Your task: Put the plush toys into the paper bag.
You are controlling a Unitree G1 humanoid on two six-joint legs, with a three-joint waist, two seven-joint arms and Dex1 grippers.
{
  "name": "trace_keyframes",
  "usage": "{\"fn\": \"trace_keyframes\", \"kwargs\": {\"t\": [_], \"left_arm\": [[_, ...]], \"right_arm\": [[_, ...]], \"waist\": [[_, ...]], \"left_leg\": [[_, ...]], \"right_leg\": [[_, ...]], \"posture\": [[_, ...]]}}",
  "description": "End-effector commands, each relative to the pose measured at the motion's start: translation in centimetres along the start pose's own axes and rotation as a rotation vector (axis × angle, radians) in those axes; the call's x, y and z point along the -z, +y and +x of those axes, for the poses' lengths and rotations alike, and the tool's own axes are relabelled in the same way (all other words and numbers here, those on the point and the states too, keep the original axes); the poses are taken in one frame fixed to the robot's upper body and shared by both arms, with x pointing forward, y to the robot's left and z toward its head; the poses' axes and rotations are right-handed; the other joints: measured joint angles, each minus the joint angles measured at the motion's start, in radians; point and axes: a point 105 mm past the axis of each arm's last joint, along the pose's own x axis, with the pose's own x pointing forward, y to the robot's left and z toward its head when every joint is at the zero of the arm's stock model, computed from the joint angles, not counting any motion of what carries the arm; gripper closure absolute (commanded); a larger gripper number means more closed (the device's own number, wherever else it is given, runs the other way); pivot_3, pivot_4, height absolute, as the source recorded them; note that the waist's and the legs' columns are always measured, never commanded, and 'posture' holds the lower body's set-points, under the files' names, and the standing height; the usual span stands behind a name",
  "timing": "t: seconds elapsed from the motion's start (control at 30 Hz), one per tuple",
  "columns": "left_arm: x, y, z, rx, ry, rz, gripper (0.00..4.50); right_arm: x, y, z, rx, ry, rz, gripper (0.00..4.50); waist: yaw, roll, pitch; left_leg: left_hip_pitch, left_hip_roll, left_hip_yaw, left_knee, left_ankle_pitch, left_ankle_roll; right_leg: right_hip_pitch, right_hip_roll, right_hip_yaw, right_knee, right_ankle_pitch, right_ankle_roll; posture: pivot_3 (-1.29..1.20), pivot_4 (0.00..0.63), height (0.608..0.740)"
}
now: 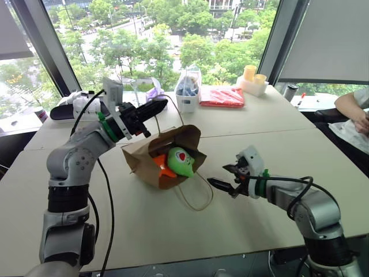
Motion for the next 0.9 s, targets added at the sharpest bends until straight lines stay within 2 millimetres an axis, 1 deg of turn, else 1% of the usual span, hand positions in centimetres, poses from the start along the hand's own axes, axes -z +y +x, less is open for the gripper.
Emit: {"fn": "trace_keyframes", "kwargs": {"t": [0.03,0.1,0.2,0.3,0.33,0.37,0.4,0.43,0.47,0.5,0.53,0.57,0.67,0.77,0.8,0.83,0.87,0.9], "left_arm": [[-1.7,-0.3,-0.1,0.017,-0.031,0.057,4.5],[-1.8,-0.1,-0.1,0.013,-0.029,0.062,4.5],[-2.0,0.0,-0.2,0.009,-0.031,0.067,4.5],[-2.2,0.0,-0.2,0.006,-0.032,0.071,4.5],[-2.2,0.1,-0.2,0.003,-0.032,0.072,4.5],[-2.2,0.1,-0.3,0.001,-0.031,0.073,4.5],[-2.2,0.1,-0.3,0.0,-0.031,0.074,4.5],[-2.2,0.0,-0.4,-0.001,-0.031,0.074,4.5],[-2.2,0.0,-0.4,-0.002,-0.031,0.074,4.5],[-2.2,0.0,-0.4,-0.003,-0.031,0.074,4.5],[-2.2,0.0,-0.5,-0.004,-0.031,0.074,4.5],[-2.2,0.0,-0.5,-0.005,-0.031,0.074,4.5],[-2.3,0.1,-0.5,-0.009,-0.034,0.074,4.5],[-2.5,0.1,-0.5,-0.011,-0.041,0.076,4.5],[-2.6,0.1,-0.5,-0.011,-0.043,0.076,4.5],[-2.7,0.1,-0.5,-0.011,-0.045,0.076,4.5],[-2.7,0.0,-0.5,-0.009,-0.046,0.075,4.5],[-2.8,0.0,-0.5,-0.008,-0.047,0.074,4.5]], "right_arm": [[0.6,1.4,0.6,-0.036,0.009,0.02,0.08],[1.4,2.1,1.1,-0.054,0.039,0.013,0.08],[2.1,2.3,1.4,-0.053,0.066,0.001,0.08],[1.6,2.1,1.7,-0.046,0.044,-0.002,0.83],[1.3,2.0,1.6,-0.045,0.034,-0.007,1.22],[0.9,1.9,1.6,-0.044,0.022,-0.01,1.81],[0.5,1.8,1.4,-0.04,0.01,-0.009,2.29],[0.2,1.6,1.2,-0.037,0.002,-0.009,2.98],[-0.1,1.5,1.0,-0.038,-0.004,-0.009,3.33],[-0.4,1.5,0.8,-0.04,-0.009,-0.011,3.88],[-0.7,1.5,0.5,-0.046,-0.019,-0.008,4.34],[-1.1,1.5,0.3,-0.051,-0.026,-0.004,4.43],[-2.2,1.5,-0.4,-0.073,-0.054,0.019,4.43],[-4.7,1.5,-1.4,-0.116,-0.137,0.084,4.43],[-6.0,1.4,-1.8,-0.132,-0.18,0.11,4.43],[-6.8,1.4,-2.1,-0.143,-0.206,0.127,4.43],[-8.3,1.4,-2.6,-0.164,-0.251,0.141,4.43],[-9.2,1.5,-2.9,-0.18,-0.279,0.151,4.43]], "waist": [[0.002,0.0,0.0],[0.002,0.0,0.0],[0.001,0.0,0.0],[0.0,0.0,0.0],[0.0,0.0,0.0],[0.0,0.0,0.0],[0.0,0.0,0.0],[0.0,0.0,0.0],[0.0,0.0,0.0],[0.001,0.0,0.0],[0.002,0.0,0.0],[0.002,0.0,0.0],[0.001,0.0,0.0],[0.001,0.0,0.0],[0.0,0.0,0.0],[0.0,0.0,0.0],[0.0,0.0,0.0],[0.0,0.0,0.0]], "left_leg": [[0.0,0.0,0.0,0.0,0.0,0.0],[0.0,0.0,0.0,0.0,0.0,0.0],[0.0,0.0,0.0,0.0,0.0,0.0],[0.0,0.0,0.0,0.0,0.0,0.0],[0.0,0.0,0.0,0.0,0.0,0.0],[0.0,0.0,0.0,0.0,0.0,0.0],[0.0,0.0,0.0,0.0,0.0,0.0],[0.0,0.0,0.0,0.0,0.0,0.0],[0.0,0.0,0.0,0.0,0.0,0.0],[0.0,0.0,0.0,0.0,0.0,0.0],[0.0,0.0,0.0,0.0,0.0,0.0],[0.0,0.0,0.0,0.0,0.0,0.0],[0.0,0.0,0.0,0.0,0.0,0.0],[0.0,0.0,-0.001,0.0,0.0,0.0],[0.0,0.0,-0.001,0.0,0.0,0.0],[0.0,0.0,-0.001,0.0,0.0,0.0],[0.0,0.0,-0.001,0.0,0.0,0.0],[0.0,0.0,-0.001,0.0,0.0,0.0]], "right_leg": [[0.0,0.0,0.0,0.0,0.0,0.0],[0.0,0.0,0.0,0.0,0.0,0.0],[0.0,0.0,0.0,0.0,0.0,0.0],[0.0,0.0,0.0,0.0,0.0,0.0],[0.0,0.0,0.0,0.0,0.0,0.0],[0.0,0.0,0.0,0.0,0.0,0.0],[0.0,0.0,0.0,0.0,0.0,0.0],[0.0,0.0,0.0,0.0,0.0,0.0],[0.0,0.0,0.0,0.0,0.0,0.0],[0.0,0.0,0.0,0.0,0.0,0.0],[0.0,0.0,0.0,0.0,0.0,0.0],[0.0,0.0,0.0,0.0,0.0,0.0],[0.0,0.0,0.0,0.0,0.0,0.0],[0.0,0.0,0.0,0.0,0.0,0.0],[0.0,0.0,0.0,0.0,0.0,0.0],[0.0,0.0,0.0,0.0,0.0,0.0],[0.0,0.0,0.0,0.0,0.0,0.0],[0.0,0.0,0.0,0.0,0.0,0.0]], "posture": [[0.0,0.15,0.74],[0.0,0.15,0.74],[0.0,0.15,0.74],[0.0,0.15,0.74],[0.0,0.15,0.74],[0.0,0.15,0.74],[0.0,0.15,0.74],[0.0,0.15,0.74],[0.0,0.15,0.74],[0.0,0.15,0.74],[0.0,0.15,0.74],[0.0,0.15,0.74],[0.0,0.15,0.74],[0.0,0.15,0.74],[0.0,0.15,0.74],[0.0,0.15,0.74],[0.0,0.15,0.74],[0.0,0.15,0.74]]}}
